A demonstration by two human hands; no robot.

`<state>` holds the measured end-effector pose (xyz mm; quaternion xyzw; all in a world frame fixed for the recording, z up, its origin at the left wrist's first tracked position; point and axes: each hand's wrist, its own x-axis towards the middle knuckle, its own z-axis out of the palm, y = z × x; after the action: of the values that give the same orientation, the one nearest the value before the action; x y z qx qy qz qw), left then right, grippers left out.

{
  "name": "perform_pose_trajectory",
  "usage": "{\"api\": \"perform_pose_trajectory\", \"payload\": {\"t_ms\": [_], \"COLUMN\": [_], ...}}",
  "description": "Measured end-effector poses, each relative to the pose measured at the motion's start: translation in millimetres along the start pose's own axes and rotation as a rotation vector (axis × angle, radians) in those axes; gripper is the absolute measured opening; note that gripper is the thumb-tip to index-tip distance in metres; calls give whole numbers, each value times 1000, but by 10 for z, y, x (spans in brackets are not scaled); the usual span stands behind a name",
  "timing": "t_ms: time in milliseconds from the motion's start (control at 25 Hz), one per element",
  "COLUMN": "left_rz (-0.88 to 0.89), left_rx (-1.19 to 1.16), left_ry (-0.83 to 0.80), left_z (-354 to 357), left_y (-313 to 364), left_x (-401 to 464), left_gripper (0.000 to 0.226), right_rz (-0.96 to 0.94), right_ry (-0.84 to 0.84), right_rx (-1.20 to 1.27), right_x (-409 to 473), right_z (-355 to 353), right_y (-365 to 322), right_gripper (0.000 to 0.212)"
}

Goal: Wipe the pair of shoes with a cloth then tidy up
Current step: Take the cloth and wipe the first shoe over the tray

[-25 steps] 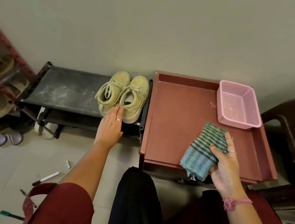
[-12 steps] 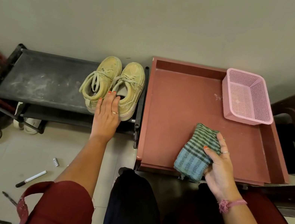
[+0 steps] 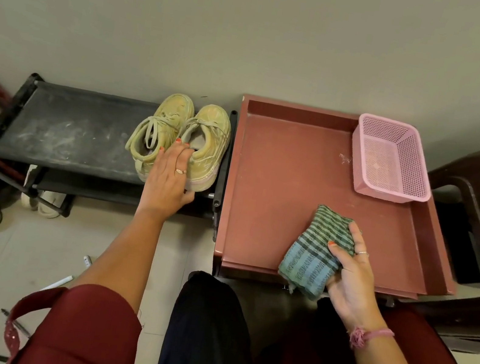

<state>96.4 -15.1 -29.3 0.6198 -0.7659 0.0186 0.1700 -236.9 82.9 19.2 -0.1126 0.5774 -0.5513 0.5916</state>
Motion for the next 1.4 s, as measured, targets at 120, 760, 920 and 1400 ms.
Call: {"api": "perform_pose_trajectory", "payload": {"t_ms": [120,760,920,1400], "left_rz": [-15,140,194,199], "left_rx": [0,-529,-587,-643], "left_ry": [-34,-86,-231,-384], "left_z": [-260,-1717,-1695,-1196], "left_y": [77,1315,1732,2231], "left_x": [68,-316,-494,-619], "left_gripper": [91,100,98,102], "right_rz": [-9,-157,-200,-194], "right_ry": [-22,-111,-98,-65], "right_rx": [9,202,197,115], "right_x": [-109,-824,-899,-850], "right_z": [-72,-610,-784,-995], "right_y": [-91,-683,-752,-637], "right_gripper": [57,59,60,63]}}
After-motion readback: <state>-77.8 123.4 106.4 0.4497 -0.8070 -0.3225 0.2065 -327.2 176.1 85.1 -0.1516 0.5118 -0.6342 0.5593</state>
